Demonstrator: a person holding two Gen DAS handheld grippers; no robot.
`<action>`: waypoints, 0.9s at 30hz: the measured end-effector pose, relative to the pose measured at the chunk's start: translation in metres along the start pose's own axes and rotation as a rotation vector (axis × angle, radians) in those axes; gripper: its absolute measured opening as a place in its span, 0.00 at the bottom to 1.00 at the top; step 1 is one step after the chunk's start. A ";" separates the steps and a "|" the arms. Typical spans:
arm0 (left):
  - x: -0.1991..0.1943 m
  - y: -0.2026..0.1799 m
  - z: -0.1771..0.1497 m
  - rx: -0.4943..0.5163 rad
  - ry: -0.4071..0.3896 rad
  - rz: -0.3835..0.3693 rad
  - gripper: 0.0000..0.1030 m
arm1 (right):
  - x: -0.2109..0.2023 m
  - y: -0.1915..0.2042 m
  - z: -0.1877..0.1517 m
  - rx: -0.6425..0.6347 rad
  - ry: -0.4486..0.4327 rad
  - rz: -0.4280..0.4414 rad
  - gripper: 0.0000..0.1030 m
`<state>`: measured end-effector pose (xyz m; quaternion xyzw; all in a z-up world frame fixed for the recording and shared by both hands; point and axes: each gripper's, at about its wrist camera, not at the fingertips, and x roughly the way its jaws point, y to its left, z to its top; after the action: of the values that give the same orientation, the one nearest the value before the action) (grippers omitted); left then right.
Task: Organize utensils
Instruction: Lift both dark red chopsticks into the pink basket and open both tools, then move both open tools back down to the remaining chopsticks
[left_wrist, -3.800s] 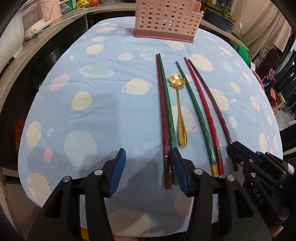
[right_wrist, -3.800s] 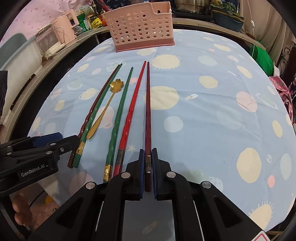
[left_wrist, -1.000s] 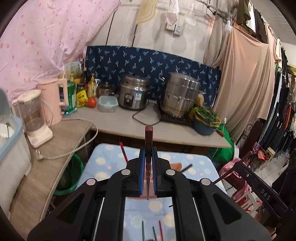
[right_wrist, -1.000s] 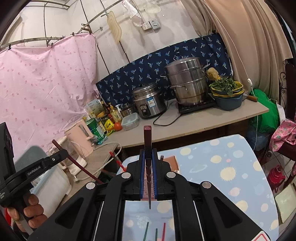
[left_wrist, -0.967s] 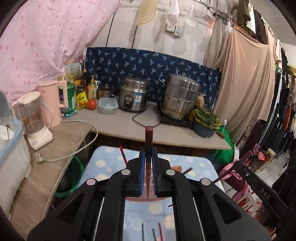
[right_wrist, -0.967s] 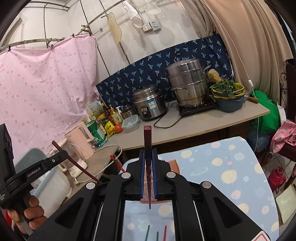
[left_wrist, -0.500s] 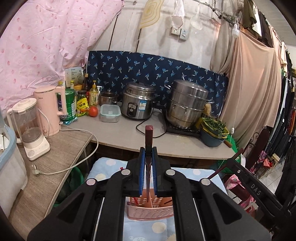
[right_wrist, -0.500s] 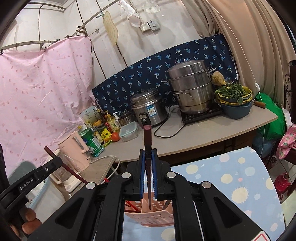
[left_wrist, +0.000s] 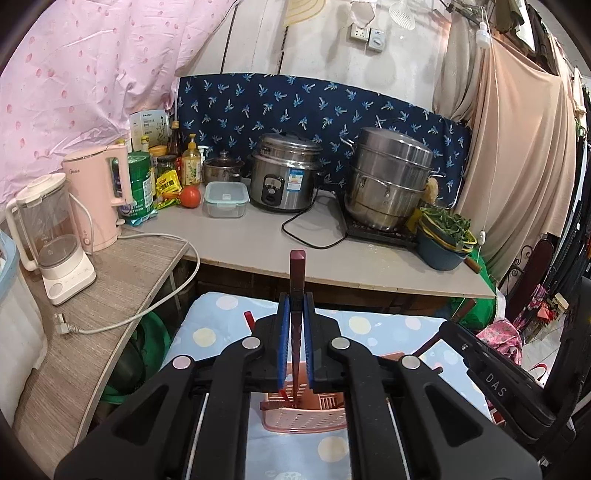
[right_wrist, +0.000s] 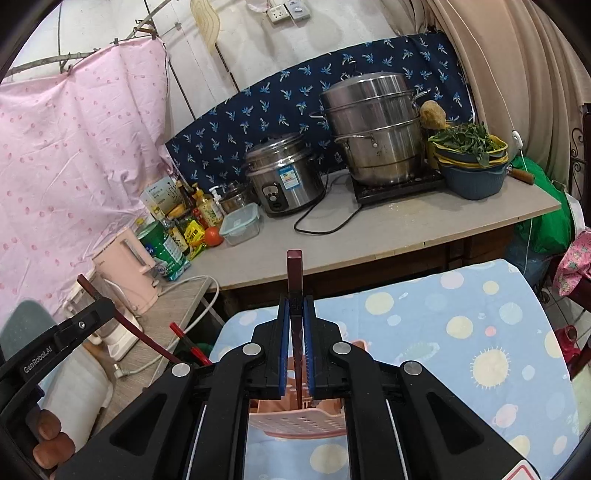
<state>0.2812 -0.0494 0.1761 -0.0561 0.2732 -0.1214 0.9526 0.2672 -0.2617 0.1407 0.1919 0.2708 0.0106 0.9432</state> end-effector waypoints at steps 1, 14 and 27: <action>0.002 0.000 -0.002 0.000 0.006 0.001 0.07 | 0.001 0.000 -0.001 -0.001 0.002 -0.003 0.07; 0.009 0.002 -0.009 -0.008 0.019 0.022 0.13 | 0.001 -0.001 -0.005 -0.019 -0.001 -0.032 0.15; -0.018 0.002 -0.016 -0.009 -0.014 0.045 0.44 | -0.034 0.006 -0.015 -0.053 -0.026 -0.024 0.28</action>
<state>0.2583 -0.0434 0.1716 -0.0552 0.2685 -0.0983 0.9567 0.2312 -0.2547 0.1485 0.1635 0.2603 0.0039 0.9516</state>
